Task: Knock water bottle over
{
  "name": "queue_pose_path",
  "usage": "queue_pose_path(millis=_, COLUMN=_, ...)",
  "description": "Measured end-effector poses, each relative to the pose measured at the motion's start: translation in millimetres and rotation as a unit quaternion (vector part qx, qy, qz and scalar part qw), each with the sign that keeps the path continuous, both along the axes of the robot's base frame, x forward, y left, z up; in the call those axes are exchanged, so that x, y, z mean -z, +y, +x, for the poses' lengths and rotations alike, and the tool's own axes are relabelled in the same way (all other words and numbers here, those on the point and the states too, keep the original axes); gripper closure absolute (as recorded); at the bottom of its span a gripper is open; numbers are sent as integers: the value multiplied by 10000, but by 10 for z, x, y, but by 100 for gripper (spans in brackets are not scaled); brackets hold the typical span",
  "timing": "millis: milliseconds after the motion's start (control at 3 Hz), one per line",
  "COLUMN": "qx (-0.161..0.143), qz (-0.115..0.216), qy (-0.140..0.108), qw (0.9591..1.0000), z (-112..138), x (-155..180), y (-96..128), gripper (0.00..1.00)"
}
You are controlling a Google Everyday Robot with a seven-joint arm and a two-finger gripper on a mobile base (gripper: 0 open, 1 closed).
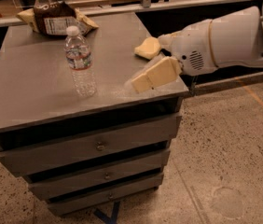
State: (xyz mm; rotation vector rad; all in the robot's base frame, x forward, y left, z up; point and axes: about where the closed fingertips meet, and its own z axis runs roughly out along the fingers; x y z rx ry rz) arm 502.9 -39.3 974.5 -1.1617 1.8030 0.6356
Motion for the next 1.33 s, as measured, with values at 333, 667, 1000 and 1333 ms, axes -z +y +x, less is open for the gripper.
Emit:
queue_pose_path(millis=333, qx=197, qz=61, qy=-156, qw=9997, z=120, x=-33, y=13, gripper=0)
queue_pose_path(millis=667, qx=183, qz=57, qy=-150, qw=9997, z=112, x=-34, y=18, gripper=0)
queue_pose_path(millis=1000, qx=249, qz=174, qy=-172, qw=9994, z=96, x=6, y=49, gripper=0)
queue_pose_path(millis=1333, qx=258, qz=189, qy=-389, qw=9987, z=143, x=82, y=142, gripper=0)
